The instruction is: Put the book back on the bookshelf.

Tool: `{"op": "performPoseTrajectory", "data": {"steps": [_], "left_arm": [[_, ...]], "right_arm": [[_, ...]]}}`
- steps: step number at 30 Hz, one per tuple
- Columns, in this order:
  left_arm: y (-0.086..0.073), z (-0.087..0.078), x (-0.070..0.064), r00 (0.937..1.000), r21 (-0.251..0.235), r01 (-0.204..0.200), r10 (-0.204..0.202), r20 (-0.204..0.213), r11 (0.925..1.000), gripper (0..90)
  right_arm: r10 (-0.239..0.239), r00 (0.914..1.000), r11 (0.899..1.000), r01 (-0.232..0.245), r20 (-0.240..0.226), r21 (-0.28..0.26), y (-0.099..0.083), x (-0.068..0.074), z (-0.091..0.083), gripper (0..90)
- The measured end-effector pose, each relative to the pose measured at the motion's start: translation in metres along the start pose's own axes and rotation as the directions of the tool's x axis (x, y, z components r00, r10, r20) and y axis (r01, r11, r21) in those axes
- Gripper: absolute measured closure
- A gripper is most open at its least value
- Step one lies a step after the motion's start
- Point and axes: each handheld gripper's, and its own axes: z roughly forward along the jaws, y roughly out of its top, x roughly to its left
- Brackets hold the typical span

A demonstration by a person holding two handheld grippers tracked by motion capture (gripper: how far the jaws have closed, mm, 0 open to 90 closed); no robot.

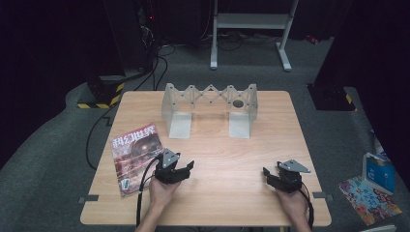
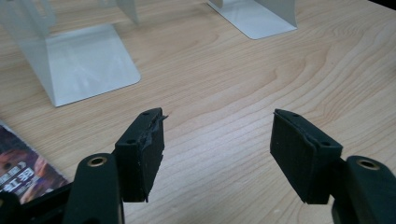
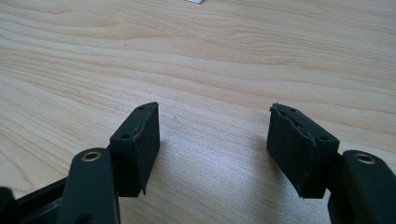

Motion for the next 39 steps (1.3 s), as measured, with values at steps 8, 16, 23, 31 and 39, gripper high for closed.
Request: {"op": "performPoseTrajectory", "data": {"steps": [8,16,23,31,39], "left_arm": [[-0.001,-0.015,0.013,0.9984,-0.030,0.053,-0.054,-0.020,0.9981,33.8],[-0.007,-0.033,0.033,0.9948,-0.005,0.092,-0.092,-0.044,0.9958,33.9],[-0.017,-0.058,0.061,0.9863,0.003,0.133,-0.132,-0.098,0.9911,30.3],[-0.027,-0.075,0.092,0.9688,0.018,0.191,-0.185,-0.165,0.9815,27.7],[-0.037,-0.078,0.126,0.9314,0.065,0.246,-0.217,-0.292,0.9670,21.9]], "right_arm": [[0.001,1.0000,1.000,-0.001,-0.001,0.000,0.000,0.000,0.000,34.6],[-0.004,1.0000,1.000,0.004,-0.003,-0.002,0.000,0.000,0.001,34.7],[-0.006,1.0000,1.000,0.006,-0.004,-0.002,0.000,-0.001,0.001,34.7],[-0.007,1.0000,1.000,0.007,-0.006,-0.002,0.000,0.000,0.001,34.7],[-0.003,1.0000,1.000,0.003,-0.007,-0.001,0.000,0.000,0.000,34.7]]}}
